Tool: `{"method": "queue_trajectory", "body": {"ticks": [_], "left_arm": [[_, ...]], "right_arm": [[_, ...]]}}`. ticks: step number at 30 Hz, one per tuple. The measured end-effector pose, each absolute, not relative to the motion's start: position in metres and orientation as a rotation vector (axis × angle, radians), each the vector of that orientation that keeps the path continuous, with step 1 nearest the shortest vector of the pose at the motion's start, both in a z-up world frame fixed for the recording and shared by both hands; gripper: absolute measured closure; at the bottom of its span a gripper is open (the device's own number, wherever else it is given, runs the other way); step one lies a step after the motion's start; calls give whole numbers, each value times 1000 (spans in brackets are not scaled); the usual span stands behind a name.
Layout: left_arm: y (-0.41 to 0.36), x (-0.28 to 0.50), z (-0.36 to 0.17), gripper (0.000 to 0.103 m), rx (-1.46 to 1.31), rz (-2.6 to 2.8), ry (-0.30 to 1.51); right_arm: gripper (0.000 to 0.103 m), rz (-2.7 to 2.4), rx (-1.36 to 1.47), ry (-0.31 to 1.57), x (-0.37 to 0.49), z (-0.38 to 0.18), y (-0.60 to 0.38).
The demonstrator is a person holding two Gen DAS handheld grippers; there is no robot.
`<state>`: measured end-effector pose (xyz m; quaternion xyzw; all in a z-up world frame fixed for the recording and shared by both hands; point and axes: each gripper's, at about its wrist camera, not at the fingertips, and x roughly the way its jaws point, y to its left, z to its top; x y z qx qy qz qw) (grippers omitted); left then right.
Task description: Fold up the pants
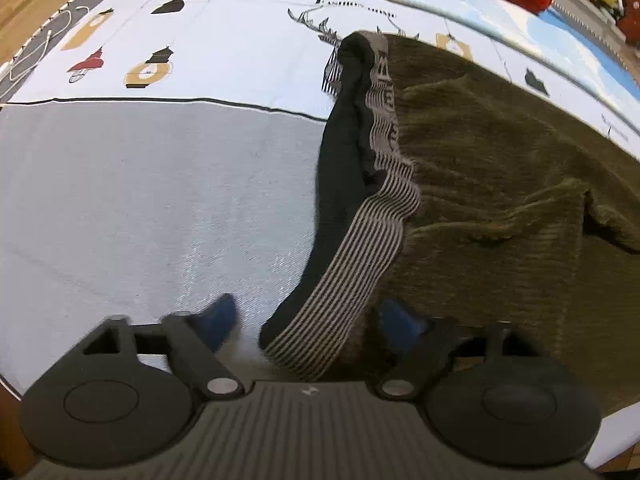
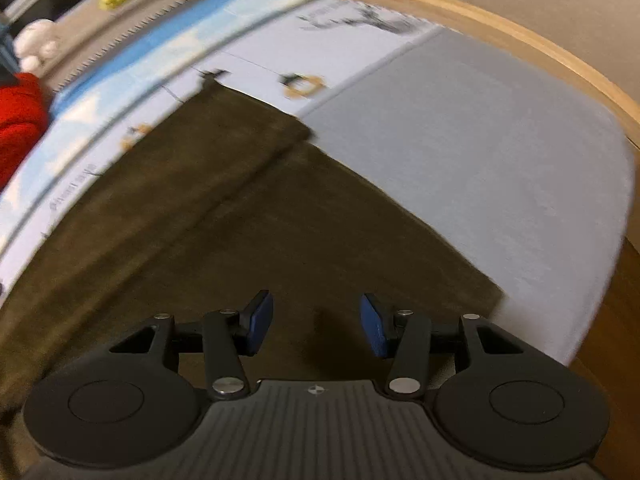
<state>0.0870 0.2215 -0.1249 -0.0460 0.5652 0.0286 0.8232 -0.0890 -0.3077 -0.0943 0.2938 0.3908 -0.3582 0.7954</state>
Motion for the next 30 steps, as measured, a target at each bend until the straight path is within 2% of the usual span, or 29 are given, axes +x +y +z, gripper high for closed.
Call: {"method": "queue_trajectory", "body": {"ticks": [2, 4, 6, 9, 11, 13, 14, 17, 19, 20, 22, 25, 30], "left_arm": [[223, 86, -133, 13, -127, 59, 1238], [221, 88, -142, 13, -125, 56, 1296], [216, 88, -147, 13, -79, 41, 1319], [206, 84, -156, 13, -1, -24, 1353], [202, 82, -161, 13, 39, -56, 1357], [203, 81, -161, 15, 39, -72, 1355], [204, 80, -161, 16, 28, -77, 1357], [204, 79, -161, 23, 40, -86, 1357], [202, 78, -159, 35, 61, -81, 1352], [202, 77, -157, 38, 65, -79, 1348], [206, 75, -154, 52, 45, -74, 1340], [212, 70, -148, 58, 14, -80, 1331], [212, 60, -139, 59, 3, -120, 1329]], "right_arm": [[49, -789, 656, 882, -101, -112, -313], [39, -811, 673, 937, -107, -123, -320], [35, -839, 655, 993, -111, -133, -325], [34, -860, 658, 1076, -116, -150, -334], [29, -844, 682, 1072, -118, -154, -340], [30, -823, 668, 1055, -117, -153, -342], [32, -809, 651, 1054, -116, -152, -341], [54, -808, 619, 1039, -114, -149, -342], [78, -813, 614, 1022, -113, -146, -346], [83, -823, 601, 1017, -113, -144, -347], [90, -828, 601, 1007, -115, -141, -349], [92, -826, 614, 978, -119, -138, -350], [94, -874, 675, 811, -131, -118, -370]]}}
